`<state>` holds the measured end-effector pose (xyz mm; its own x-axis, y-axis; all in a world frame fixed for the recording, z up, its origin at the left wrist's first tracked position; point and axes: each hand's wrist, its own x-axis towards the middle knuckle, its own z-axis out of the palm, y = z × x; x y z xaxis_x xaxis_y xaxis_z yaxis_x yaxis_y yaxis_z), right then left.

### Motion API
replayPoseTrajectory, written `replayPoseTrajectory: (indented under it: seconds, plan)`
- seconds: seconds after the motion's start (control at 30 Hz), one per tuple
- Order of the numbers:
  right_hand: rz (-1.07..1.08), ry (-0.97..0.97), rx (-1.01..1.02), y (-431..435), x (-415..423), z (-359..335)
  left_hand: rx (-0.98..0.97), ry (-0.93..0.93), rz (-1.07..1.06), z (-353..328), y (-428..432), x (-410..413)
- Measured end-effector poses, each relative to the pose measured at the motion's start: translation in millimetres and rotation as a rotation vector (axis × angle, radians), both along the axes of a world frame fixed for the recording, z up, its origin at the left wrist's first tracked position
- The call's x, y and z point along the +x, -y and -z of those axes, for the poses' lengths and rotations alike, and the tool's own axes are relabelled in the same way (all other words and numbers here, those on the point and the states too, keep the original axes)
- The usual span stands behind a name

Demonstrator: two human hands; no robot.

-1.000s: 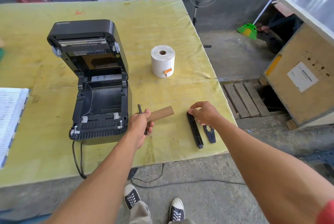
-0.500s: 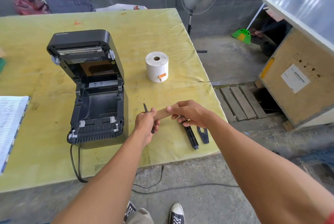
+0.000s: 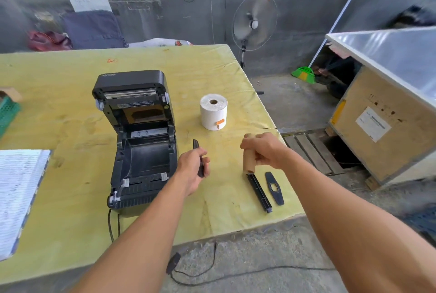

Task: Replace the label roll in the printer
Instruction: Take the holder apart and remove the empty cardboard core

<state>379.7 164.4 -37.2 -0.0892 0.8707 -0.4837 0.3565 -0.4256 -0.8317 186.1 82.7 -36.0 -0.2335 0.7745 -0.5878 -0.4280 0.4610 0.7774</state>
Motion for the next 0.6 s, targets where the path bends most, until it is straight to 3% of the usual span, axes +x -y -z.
replayPoseTrajectory:
  seconds: [0.3,0.43,0.6]
  plan:
    - [-0.218,0.322,-0.035,51,-37,49,-0.235,-0.214,0.211,49,27,-5]
    - [-0.247,0.383,-0.067,42,-40,66,-0.223,-0.283,0.220,74,15,-5]
    - [-0.303,0.452,-0.095,21,-46,77,-0.269,-0.578,0.337,92,2,0]
